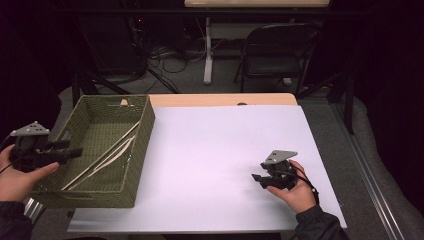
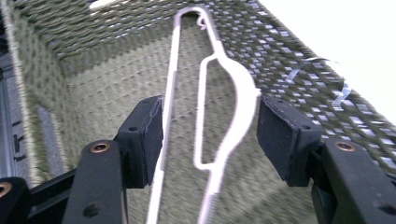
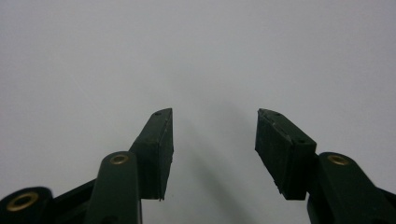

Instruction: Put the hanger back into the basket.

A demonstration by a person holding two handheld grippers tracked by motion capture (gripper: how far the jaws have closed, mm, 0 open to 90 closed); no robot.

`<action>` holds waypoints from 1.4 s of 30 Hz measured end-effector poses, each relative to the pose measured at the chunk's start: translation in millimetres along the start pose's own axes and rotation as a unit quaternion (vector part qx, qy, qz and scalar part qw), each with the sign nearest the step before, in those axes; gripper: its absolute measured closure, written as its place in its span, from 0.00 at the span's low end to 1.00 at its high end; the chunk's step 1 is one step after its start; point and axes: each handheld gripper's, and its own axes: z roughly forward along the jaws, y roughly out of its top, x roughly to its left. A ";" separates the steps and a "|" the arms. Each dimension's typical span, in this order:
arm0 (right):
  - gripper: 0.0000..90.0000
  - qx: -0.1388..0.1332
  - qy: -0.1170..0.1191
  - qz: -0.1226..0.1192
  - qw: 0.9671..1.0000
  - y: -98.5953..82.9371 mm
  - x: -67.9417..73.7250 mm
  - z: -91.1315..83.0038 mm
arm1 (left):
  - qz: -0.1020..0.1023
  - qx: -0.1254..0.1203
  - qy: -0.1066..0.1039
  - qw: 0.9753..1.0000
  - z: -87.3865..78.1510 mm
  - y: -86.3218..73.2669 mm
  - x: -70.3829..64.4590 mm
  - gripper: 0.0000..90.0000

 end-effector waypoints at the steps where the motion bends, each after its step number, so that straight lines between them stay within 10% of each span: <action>1: 0.52 0.000 0.000 0.000 1.000 0.0 0.0 0.0 | 0.000 0.000 0.000 1.000 0.0 0.0 0.0 0.46; 17: 0.52 -0.005 0.004 -0.001 1.000 -0.2 0.3 -1.5 | 0.018 -0.047 -0.060 0.997 20.5 27.2 -107.1 0.43; 28: 0.51 -0.014 0.008 0.003 1.000 -1.9 0.6 -5.2 | 0.055 -0.081 -0.106 0.990 59.0 32.0 -175.0 0.41; 42: 0.51 -0.009 0.010 0.000 1.000 -4.6 3.1 -4.1 | 0.069 -0.081 -0.150 0.983 109.1 2.8 -207.3 0.44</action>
